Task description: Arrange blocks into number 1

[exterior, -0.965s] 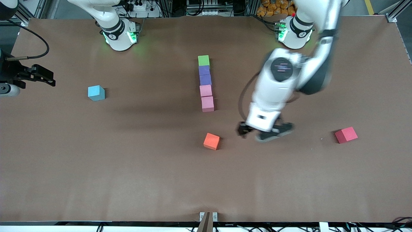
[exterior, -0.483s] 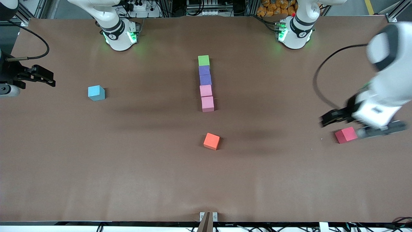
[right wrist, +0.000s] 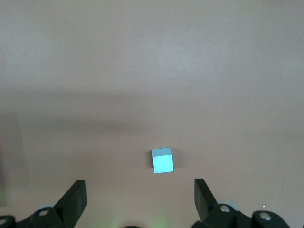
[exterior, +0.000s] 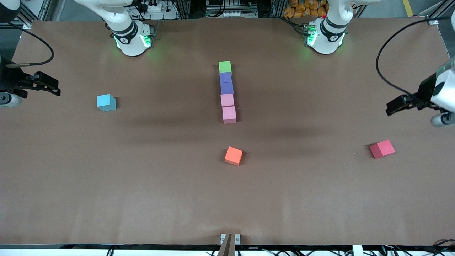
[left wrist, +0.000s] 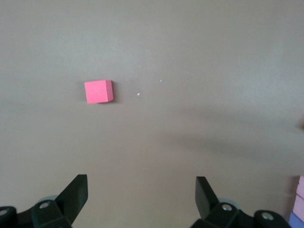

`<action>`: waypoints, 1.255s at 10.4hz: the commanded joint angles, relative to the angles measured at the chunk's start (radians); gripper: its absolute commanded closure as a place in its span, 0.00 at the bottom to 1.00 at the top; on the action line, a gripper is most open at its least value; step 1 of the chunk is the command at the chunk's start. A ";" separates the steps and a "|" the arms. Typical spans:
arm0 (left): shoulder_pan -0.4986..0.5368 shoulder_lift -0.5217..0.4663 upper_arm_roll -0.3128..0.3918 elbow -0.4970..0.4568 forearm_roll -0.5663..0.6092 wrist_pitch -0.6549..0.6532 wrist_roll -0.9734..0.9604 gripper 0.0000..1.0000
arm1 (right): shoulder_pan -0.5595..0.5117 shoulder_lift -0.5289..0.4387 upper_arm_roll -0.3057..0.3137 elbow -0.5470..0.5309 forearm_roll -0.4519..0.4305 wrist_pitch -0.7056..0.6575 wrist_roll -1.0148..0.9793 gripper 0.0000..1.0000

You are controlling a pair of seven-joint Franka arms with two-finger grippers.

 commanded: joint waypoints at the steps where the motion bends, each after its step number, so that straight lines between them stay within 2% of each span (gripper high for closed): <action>1: 0.064 -0.085 -0.100 -0.029 0.027 -0.045 -0.007 0.00 | -0.010 0.020 0.004 0.020 -0.010 0.017 0.004 0.00; 4: 0.070 -0.097 -0.124 -0.026 0.025 -0.079 0.005 0.00 | -0.010 0.023 0.003 0.020 -0.012 0.043 0.019 0.00; 6: 0.076 -0.106 -0.126 -0.026 0.027 -0.091 0.023 0.00 | -0.007 0.011 0.006 0.022 -0.021 0.042 0.108 0.00; 13: 0.128 -0.106 -0.158 -0.055 0.027 -0.086 0.096 0.00 | -0.010 0.010 0.000 0.049 -0.010 0.029 0.094 0.00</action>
